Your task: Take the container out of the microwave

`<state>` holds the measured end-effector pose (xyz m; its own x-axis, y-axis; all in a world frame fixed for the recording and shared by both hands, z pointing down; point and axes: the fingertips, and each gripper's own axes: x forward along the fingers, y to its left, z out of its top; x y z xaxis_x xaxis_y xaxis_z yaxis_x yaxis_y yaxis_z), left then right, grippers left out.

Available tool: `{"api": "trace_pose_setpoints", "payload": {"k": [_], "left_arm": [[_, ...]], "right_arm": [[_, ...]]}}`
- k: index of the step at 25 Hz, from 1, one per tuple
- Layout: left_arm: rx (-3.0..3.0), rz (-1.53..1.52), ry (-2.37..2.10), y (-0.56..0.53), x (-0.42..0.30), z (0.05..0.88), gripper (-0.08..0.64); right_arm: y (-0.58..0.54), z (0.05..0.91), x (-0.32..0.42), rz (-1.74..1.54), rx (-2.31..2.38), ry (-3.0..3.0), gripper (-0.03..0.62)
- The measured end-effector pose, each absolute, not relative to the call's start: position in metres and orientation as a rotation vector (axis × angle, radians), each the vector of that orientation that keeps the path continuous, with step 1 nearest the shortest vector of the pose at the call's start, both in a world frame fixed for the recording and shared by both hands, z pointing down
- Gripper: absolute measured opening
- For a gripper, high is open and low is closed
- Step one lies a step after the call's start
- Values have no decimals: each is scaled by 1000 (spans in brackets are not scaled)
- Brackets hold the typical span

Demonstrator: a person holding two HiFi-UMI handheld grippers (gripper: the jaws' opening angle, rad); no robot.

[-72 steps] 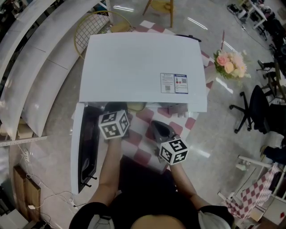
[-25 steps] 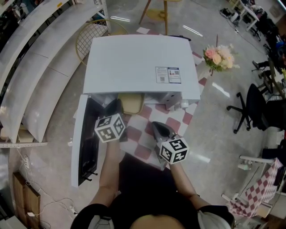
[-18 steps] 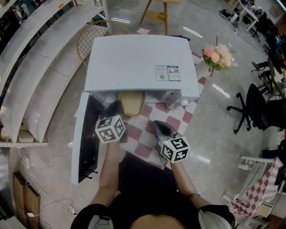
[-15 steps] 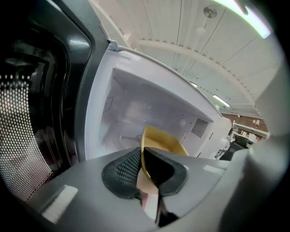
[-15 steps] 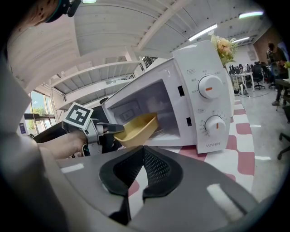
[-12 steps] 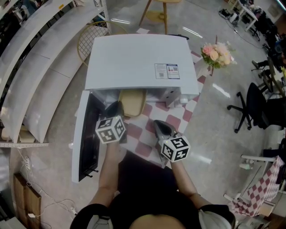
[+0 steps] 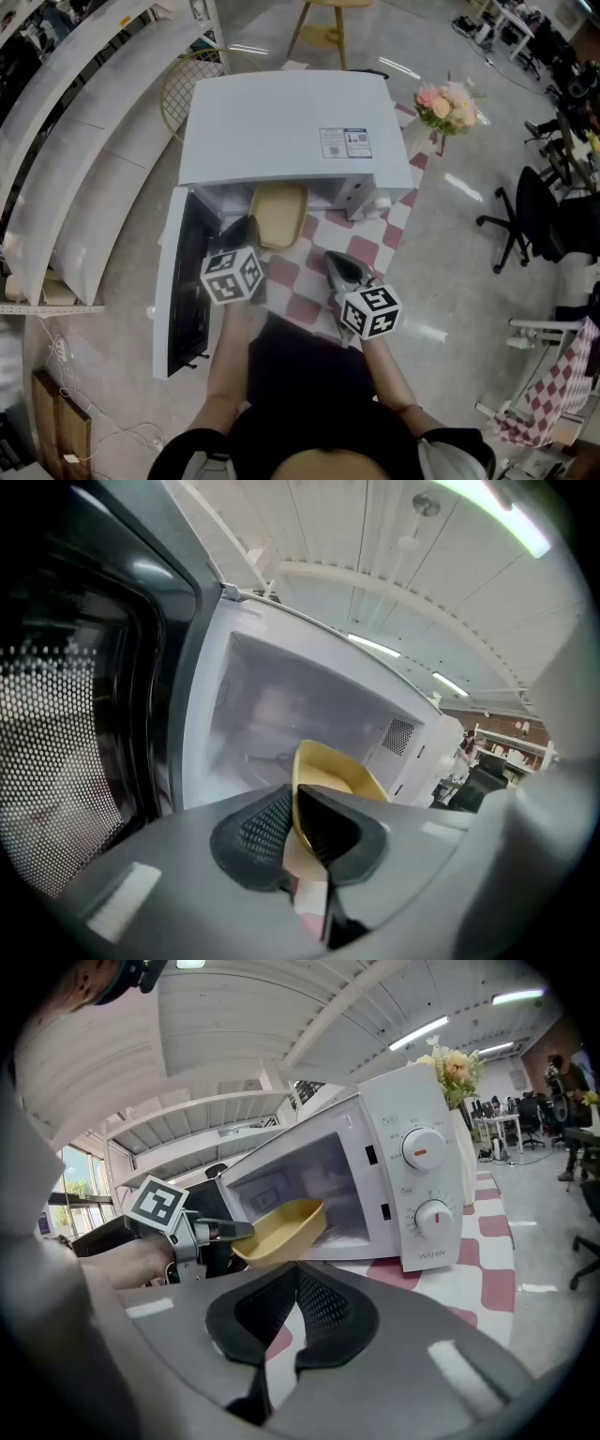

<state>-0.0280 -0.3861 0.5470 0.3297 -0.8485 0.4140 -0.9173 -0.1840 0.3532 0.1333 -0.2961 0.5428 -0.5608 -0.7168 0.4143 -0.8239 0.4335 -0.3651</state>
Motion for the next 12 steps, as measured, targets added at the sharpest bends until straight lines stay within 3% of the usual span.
{"api": "trace_pose_setpoints", "payload": {"k": [12], "left_arm": [[2058,151,-1539,-363,-29,547,29]], "right_arm": [[-286,543,134,788,1371,-2490,0]]}}
